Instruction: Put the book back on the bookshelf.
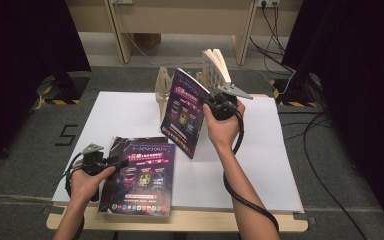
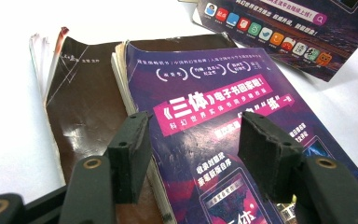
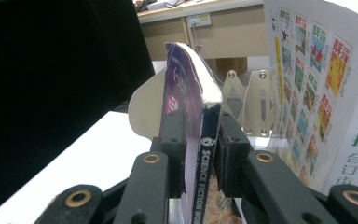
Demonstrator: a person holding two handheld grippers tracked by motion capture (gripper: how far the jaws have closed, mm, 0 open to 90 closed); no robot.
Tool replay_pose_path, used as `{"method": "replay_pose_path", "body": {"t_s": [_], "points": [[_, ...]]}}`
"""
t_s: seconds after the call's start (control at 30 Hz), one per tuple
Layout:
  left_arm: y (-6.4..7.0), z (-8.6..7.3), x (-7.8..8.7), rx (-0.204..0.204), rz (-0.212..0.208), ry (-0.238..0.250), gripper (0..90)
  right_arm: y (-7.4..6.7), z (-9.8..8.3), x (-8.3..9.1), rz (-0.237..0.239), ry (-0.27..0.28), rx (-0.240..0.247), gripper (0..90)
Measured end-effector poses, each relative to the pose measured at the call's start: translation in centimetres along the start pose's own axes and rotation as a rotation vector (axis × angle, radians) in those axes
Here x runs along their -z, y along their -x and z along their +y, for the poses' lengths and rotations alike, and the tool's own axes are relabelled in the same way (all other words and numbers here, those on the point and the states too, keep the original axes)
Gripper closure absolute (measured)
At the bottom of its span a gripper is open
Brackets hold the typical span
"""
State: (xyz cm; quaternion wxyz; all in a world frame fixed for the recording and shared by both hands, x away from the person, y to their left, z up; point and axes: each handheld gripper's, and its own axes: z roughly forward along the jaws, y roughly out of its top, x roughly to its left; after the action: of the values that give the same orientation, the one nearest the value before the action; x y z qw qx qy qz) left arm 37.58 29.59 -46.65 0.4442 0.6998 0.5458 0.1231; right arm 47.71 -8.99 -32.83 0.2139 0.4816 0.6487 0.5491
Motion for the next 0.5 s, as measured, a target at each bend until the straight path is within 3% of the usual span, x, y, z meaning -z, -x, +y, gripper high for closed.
{"method": "replay_pose_path", "body": {"t_s": [0.13, 0.5], "points": [[-0.1, 0.0, 0.0, -0.002, 0.0, -0.003, 42.9, 0.1, 0.4, -0.3, -0.001, -0.003, -0.02, 77.3], [0.0, 0.0, -0.1, -0.004, -0.003, -0.004, 42.9, -0.1, 1.6, -1.2, -0.008, -0.026, 0.019, 74.9]]}}
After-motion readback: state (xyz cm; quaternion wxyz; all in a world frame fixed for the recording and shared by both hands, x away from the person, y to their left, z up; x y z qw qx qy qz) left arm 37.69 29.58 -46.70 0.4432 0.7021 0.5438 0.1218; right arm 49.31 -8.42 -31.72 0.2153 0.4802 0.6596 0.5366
